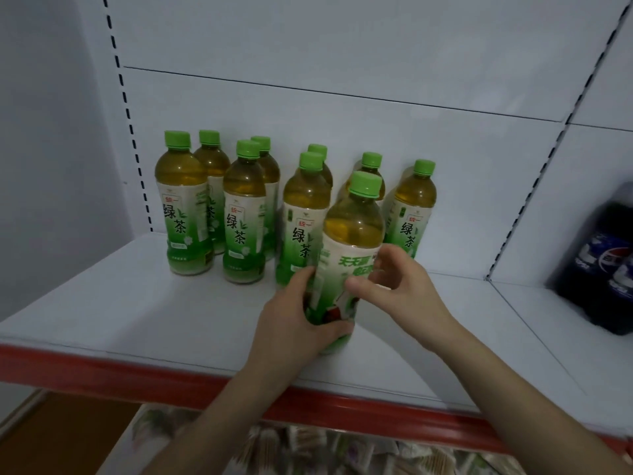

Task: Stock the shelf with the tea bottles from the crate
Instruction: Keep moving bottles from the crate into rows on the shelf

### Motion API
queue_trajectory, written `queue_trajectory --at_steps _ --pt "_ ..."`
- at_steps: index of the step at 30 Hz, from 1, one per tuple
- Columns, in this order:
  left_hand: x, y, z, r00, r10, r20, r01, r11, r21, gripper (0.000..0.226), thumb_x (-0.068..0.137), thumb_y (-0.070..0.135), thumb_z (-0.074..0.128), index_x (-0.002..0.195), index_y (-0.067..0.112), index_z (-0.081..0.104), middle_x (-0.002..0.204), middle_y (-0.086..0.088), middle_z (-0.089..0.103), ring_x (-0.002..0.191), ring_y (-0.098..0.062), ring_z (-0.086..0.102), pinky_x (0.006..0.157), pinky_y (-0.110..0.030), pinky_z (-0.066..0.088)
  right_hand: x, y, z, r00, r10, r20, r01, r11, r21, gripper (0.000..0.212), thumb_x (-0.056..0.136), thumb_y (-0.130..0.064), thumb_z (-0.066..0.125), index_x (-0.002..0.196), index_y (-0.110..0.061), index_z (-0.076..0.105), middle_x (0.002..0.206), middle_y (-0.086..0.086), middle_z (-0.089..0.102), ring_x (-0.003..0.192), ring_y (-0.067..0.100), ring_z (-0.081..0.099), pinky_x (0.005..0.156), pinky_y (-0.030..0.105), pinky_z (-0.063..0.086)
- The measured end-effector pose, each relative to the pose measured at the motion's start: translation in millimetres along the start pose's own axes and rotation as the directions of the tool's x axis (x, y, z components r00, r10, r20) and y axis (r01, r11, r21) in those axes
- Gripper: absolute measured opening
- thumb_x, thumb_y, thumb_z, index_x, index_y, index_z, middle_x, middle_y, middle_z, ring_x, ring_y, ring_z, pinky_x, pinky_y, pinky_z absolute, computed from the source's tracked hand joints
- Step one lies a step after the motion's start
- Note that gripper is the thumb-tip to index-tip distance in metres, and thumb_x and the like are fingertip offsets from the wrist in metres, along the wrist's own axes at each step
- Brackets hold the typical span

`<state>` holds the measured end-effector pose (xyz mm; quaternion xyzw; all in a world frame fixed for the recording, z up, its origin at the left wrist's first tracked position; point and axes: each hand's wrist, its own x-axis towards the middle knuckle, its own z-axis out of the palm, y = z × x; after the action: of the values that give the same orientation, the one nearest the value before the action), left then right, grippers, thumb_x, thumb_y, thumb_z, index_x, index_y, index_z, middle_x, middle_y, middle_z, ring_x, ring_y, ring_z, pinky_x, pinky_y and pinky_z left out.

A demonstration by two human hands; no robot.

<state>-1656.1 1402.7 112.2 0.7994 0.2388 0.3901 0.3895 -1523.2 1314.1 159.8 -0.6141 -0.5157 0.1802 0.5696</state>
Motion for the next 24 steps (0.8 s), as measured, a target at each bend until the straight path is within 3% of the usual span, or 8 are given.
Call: queue_trajectory --at_steps 3,8,10,12,15,18,21,24 --pt "7.6 2.8 8.6 0.991 0.022 0.129 -0.022 1.000 -0.004 0.065 0.059 0.040 0.081 0.108 0.046 0.039 0.094 0.021 0.054 0.086 0.001 0.053 0.069 -0.009 0.043 1.7 10.0 -23.3 0.998 0.021 0.056 -0.026 0.995 0.094 0.034 0.071 -0.017 0.072 0.102 -0.021 0.059 0.104 -0.001 0.066 0.090 0.007 0.067 0.073 0.021 0.055" --pt "16.2 -4.1 6.9 0.903 -0.032 0.428 0.103 0.984 -0.142 0.067 0.055 0.045 0.074 0.116 0.044 0.046 0.120 0.012 0.058 0.110 -0.003 0.055 0.088 -0.022 0.049 11.7 24.7 -52.9 0.947 0.152 0.282 -0.235 0.927 0.292 0.076 0.052 -0.040 0.085 0.118 -0.017 0.055 0.121 0.002 0.064 0.114 0.021 0.059 0.090 0.031 0.052" --pt "17.6 -3.5 11.2 0.911 -0.059 0.409 0.133 0.979 -0.155 0.066 0.057 0.030 0.082 0.114 0.036 0.049 0.113 0.011 0.061 0.104 -0.009 0.061 0.086 -0.025 0.053 11.3 25.1 -57.0 0.942 0.174 0.285 -0.249 0.935 0.252 0.073 0.059 -0.040 0.082 0.122 -0.017 0.053 0.124 0.002 0.062 0.117 0.021 0.057 0.095 0.033 0.050" --pt "15.0 4.3 16.7 0.948 -0.091 0.305 0.128 0.986 -0.107 0.061 0.058 0.023 0.085 0.102 0.038 0.045 0.101 0.015 0.059 0.092 -0.005 0.061 0.072 -0.013 0.051 4.8 25.1 -58.4 0.958 0.176 0.226 -0.219 0.958 0.183 0.061 0.070 -0.035 0.074 0.124 -0.019 0.052 0.124 0.000 0.062 0.117 0.019 0.057 0.098 0.036 0.048" --pt "9.1 15.0 28.3 0.987 -0.103 0.127 0.108 0.994 -0.034 0.061 0.057 0.025 0.085 0.098 0.030 0.041 0.089 0.018 0.053 0.079 0.005 0.052 0.059 -0.006 0.044 -7.9 18.3 -49.9 0.982 0.110 0.156 -0.118 0.992 0.043 0.060 0.066 -0.043 0.072 0.121 -0.027 0.053 0.121 -0.008 0.062 0.110 0.010 0.060 0.092 0.029 0.052" --pt "5.7 22.3 37.2 0.996 -0.075 0.052 0.073 0.996 0.045 0.059 0.056 0.034 0.084 0.094 0.030 0.039 0.087 0.016 0.051 0.079 0.001 0.050 0.061 -0.014 0.041 -10.8 12.1 -31.9 0.998 0.042 -0.042 -0.047 0.992 -0.117 0.056 0.060 -0.042 0.079 0.109 -0.030 0.054 0.107 -0.015 0.064 0.099 0.006 0.062 0.080 0.024 0.054" --pt "8.0 24.8 32.6 0.994 -0.070 0.083 0.068 0.997 0.026 0.056 0.054 0.041 0.083 0.092 0.033 0.043 0.086 0.012 0.052 0.080 -0.004 0.051 0.064 -0.019 0.042 -4.8 7.4 -31.2 0.986 0.047 -0.159 -0.041 0.998 0.036 0.043 0.064 -0.027 0.075 0.103 -0.022 0.058 0.096 -0.007 0.069 0.088 0.010 0.067 0.070 0.024 0.057" --pt "12.3 25.9 15.1 0.969 -0.105 0.225 0.161 0.956 -0.245 0.050 0.051 0.050 0.077 0.093 0.037 0.054 0.095 0.012 0.062 0.090 -0.003 0.061 0.077 -0.017 0.050 1.8 4.7 -46.0 0.995 0.100 0.000 -0.093 0.929 0.359 0.066 0.053 -0.037 0.080 0.109 -0.011 0.057 0.095 0.004 0.073 0.088 0.021 0.070 0.066 0.028 0.057"
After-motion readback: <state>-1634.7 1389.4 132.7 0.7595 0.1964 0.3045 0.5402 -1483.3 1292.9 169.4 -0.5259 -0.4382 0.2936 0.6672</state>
